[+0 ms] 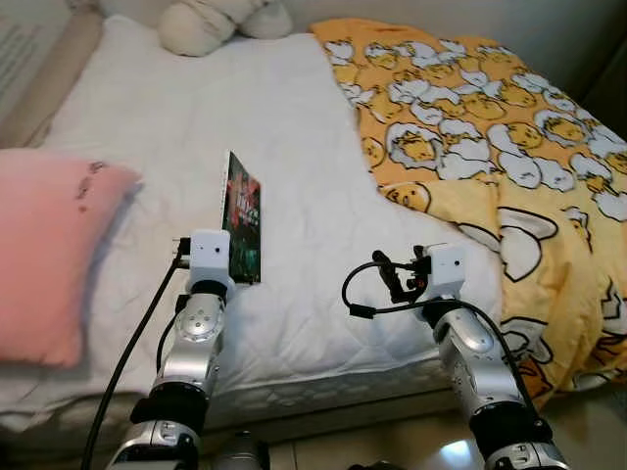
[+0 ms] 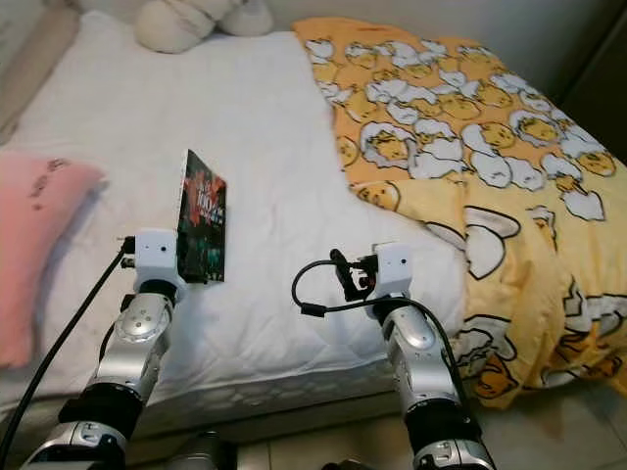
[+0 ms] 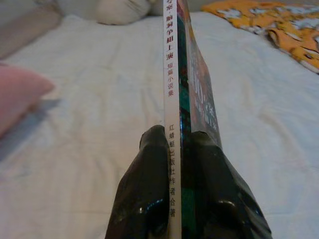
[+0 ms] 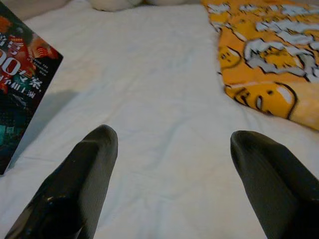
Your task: Clean up the room
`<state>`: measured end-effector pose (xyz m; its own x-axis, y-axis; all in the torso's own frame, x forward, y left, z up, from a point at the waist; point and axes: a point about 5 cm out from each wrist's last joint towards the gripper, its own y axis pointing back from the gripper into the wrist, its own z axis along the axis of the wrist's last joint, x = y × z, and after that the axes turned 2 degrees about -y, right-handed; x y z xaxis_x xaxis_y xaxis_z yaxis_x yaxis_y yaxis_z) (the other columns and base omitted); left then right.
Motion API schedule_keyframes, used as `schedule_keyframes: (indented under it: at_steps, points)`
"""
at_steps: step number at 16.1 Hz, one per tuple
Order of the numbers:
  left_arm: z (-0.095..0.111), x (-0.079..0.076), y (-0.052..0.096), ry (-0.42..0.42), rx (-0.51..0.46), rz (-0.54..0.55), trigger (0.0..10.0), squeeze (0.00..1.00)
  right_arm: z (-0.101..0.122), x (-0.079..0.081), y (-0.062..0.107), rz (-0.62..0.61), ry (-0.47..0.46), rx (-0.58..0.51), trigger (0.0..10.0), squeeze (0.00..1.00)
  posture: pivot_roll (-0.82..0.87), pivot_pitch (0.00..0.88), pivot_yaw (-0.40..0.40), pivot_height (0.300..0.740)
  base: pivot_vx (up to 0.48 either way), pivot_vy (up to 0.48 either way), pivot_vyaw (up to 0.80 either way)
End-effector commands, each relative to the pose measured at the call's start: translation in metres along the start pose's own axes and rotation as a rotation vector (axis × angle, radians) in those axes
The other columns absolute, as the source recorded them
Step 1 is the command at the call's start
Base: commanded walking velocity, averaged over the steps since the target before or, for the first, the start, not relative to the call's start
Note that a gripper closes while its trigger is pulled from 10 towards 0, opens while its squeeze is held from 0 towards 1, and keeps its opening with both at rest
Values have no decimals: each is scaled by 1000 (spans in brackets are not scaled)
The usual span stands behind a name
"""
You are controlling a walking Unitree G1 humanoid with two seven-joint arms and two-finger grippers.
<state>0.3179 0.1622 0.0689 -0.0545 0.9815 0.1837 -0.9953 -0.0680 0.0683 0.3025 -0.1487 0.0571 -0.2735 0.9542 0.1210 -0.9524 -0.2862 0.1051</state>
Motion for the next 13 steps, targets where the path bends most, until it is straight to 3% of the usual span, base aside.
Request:
schedule_keyframes:
  at_steps: [1,4,5,9,10,13]
  points:
    - [9,-3,1,-16,-23,25,10000,0,0,-4,0,-5,-7,-6,10000,0,92,0,-63,740,0,-270,438]
    - [8,-9,0,-46,-12,-3,10000,0,-1,2,-4,9,0,10,10000,0,89,0,-51,740,0,-398,292]
    - [9,-12,-1,-32,-8,-4,10000,0,-6,4,-7,4,6,64,10000,0,86,0,-46,740,0,-461,425]
    - [14,-18,-2,-55,-14,-10,10000,0,-4,5,-4,-8,-20,13,10000,0,75,0,-37,740,0,-447,0]
    - [15,-17,-3,-58,-13,-2,10000,0,-6,6,-3,-2,19,29,10000,0,73,0,-35,740,0,0,625]
    - [12,-6,-10,-99,5,-1,10000,0,-9,-2,-1,-72,17,41,10000,0,73,0,-30,740,0,0,396]
